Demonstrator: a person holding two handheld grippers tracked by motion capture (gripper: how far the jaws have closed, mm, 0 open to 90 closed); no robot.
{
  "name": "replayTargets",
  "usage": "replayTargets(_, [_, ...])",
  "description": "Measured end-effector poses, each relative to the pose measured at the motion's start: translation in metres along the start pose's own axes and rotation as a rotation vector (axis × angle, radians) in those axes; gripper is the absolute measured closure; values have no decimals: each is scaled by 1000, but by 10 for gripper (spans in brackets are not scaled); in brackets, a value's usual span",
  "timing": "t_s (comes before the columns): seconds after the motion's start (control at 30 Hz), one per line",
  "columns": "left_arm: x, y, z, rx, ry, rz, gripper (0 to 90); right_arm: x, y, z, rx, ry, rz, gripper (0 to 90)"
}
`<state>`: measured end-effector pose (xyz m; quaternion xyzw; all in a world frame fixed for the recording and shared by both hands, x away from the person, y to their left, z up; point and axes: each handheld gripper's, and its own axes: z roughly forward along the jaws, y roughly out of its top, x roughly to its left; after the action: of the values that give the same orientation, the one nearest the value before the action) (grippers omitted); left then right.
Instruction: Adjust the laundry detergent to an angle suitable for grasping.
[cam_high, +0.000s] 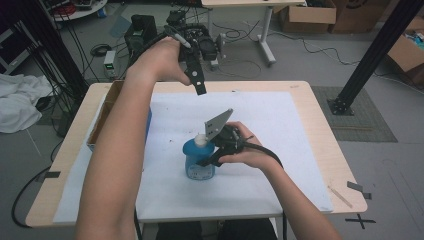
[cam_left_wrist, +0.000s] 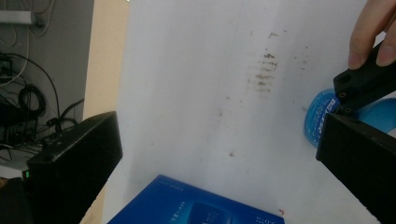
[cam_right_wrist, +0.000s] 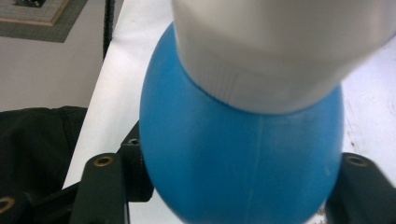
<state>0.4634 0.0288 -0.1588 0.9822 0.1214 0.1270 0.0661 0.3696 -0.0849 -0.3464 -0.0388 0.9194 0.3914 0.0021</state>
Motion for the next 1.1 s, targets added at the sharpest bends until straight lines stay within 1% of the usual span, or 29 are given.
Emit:
replayTargets(0.03, [0,0,0,-6,-2,-7,8,0,-1,-2,6,-8,12,333])
replayTargets(0.1, [0,-1,-1,1,-4,-2,7,0,-1,-4,6,-13,34,281])
replayTargets(0.2, [-1,-2,-2,-1,-3,-5,7,1,0,-11,15,-13,60,250])
replayTargets(0.23, [-1,-2,-2,-1,-3,-5,7,1,0,-11,15,-13,60,250])
replayTargets(0.27, [-1,-3,-3,-2,-4,-7,7,2,1,-18,27,-15,73,227])
replayTargets(0.33, [-1,-3,-4,-4,-2,-8,7,3,1,-25,32,-18,78,216])
replayTargets(0.37, [-1,-3,-4,-4,-2,-8,7,3,1,-25,32,-18,78,216])
replayTargets(0.4, [-1,-4,-4,-5,-1,-9,7,4,0,-35,34,-33,99,200])
replayTargets(0.43, [-1,-4,-4,-5,-1,-9,7,4,0,-35,34,-33,99,200])
replayTargets(0.47, [-2,-4,-4,-14,1,-16,7,3,-1,-44,49,-61,123,194])
replayTargets(0.5, [-2,-4,-4,-14,1,-16,7,3,-1,-44,49,-61,123,194])
replayTargets(0.53, [-2,-5,-5,-10,-1,-15,7,1,-5,-53,69,-100,169,208])
replayTargets(0.57, [-2,-5,-5,-10,-1,-15,7,1,-5,-53,69,-100,169,208])
replayTargets(0.6, [-2,-4,-6,-9,-1,-10,7,-1,-9,-63,80,-127,214,218])
replayTargets(0.63, [-2,-4,-6,-9,-1,-10,7,-1,-9,-63,80,-127,214,218])
replayTargets(0.67, [-3,-4,-6,-18,-2,-14,7,-3,-14,-72,85,-162,266,212])
replayTargets(0.7, [-3,-4,-6,-18,-2,-14,7,-3,-14,-72,85,-162,266,212])
replayTargets(0.73, [-4,-3,-6,-20,0,-10,7,-5,-18,-82,96,-205,320,217])
replayTargets(0.77, [-4,-3,-6,-20,0,-10,7,-7,-20,-87,99,-226,343,211])
replayTargets(0.8, [-4,-2,-6,-12,-1,-1,7,-7,-21,-92,107,-248,367,245])
replayTargets(0.83, [-4,-2,-6,-12,-1,-1,7,-9,-22,-97,119,-276,399,238])
replayTargets(0.87, [-5,-1,-6,-11,-7,-1,7,-11,-23,-101,134,-291,423,215])
replayTargets(0.9, [-5,-1,-6,-11,-7,-1,7,-11,-23,-101,134,-291,423,215])
replayTargets(0.93, [-6,0,-6,-13,-7,3,7,-13,-24,-110,166,-319,474,240])
replayTargets(0.97, [-6,0,-6,-13,-7,3,7,-13,-24,-110,166,-319,474,240])
replayTargets(1.0, [-7,1,-6,-19,-8,-1,7,-14,-25,-119,185,-338,526,233])
replayTargets(1.03, [-7,1,-6,-19,-8,-1,7,-14,-25,-119,185,-338,526,233])
replayTargets(1.07, [-7,1,-7,-19,-7,7,7,-16,-26,-128,222,-368,585,229])
replayTargets(1.1, [-7,1,-7,-19,-7,7,7,-16,-26,-128,222,-368,585,229])
